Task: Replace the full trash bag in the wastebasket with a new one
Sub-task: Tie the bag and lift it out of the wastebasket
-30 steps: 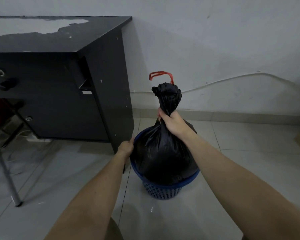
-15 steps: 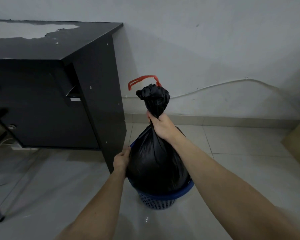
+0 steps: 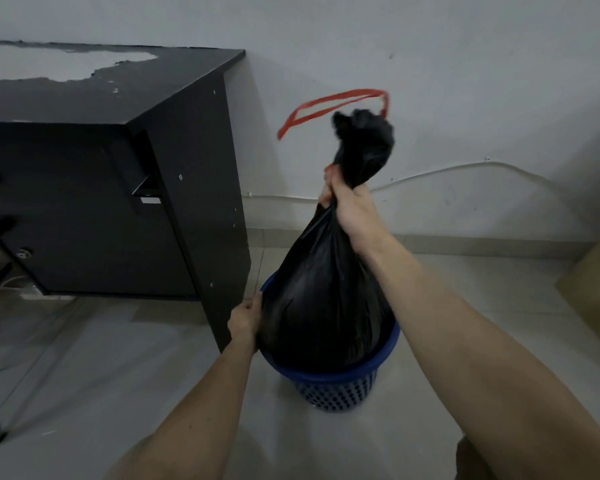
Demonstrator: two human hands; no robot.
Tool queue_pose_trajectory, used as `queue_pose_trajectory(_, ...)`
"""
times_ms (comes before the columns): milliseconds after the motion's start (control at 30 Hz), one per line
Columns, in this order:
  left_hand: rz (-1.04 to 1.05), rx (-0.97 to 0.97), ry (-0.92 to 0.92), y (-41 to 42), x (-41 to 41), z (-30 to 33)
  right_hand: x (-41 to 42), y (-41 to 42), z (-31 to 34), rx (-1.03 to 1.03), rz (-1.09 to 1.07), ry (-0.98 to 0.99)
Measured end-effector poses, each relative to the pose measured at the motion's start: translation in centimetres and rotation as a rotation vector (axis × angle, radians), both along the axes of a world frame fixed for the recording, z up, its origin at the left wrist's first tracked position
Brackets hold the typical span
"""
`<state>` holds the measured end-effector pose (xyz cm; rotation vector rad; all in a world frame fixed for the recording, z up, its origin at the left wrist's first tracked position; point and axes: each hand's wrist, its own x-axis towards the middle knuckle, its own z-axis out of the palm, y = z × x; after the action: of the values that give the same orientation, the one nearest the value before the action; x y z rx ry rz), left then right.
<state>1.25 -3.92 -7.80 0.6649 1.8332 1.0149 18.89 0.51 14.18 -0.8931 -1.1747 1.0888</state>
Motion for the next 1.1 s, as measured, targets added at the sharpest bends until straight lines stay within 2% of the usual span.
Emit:
queue_pose_trajectory(67,0.016,-0.02,-0.043,-0.3,-0.1,-0.4,1.6,1.0,1.0,0.028,-0.042,0.105)
queue_pose_trajectory(167,0.021,-0.031,-0.109,-0.5,-0.5,-0.9,3.1,1.8,2.5,0.06,-0.037,0.036)
queue_pose_trajectory(267,0.058,-0.039,-0.085,-0.5,-0.8,-0.8,3.0,1.9,3.1,0.064,-0.021,0.029)
queue_pose_trajectory(433,-0.058,-0.046,0.143,0.1,-1.9,0.4,4.1,2.3,5.0,0.023,-0.046,0.453)
queue_pose_trajectory(600,-0.087,-0.035,0.182,0.9,-2.3,0.9,4.5,2.3,6.5,0.051,-0.025,0.512)
queue_pose_trajectory(700,-0.031,0.003,0.096,0.9,-2.3,1.3,6.4,2.7,7.5,0.079,-0.087,0.617)
queue_pose_trajectory(867,-0.013,0.099,-0.151,0.4,-2.1,1.5,7.2,2.1,9.1,0.054,-0.072,0.557)
queue_pose_trajectory(933,-0.078,0.074,-0.175,0.5,-2.3,2.2,6.3,1.7,10.4,0.083,-0.082,0.515)
queue_pose_trajectory(1100,-0.256,-0.139,-0.132,0.4,-3.1,2.9,3.2,0.4,11.0,0.065,-0.08,0.114)
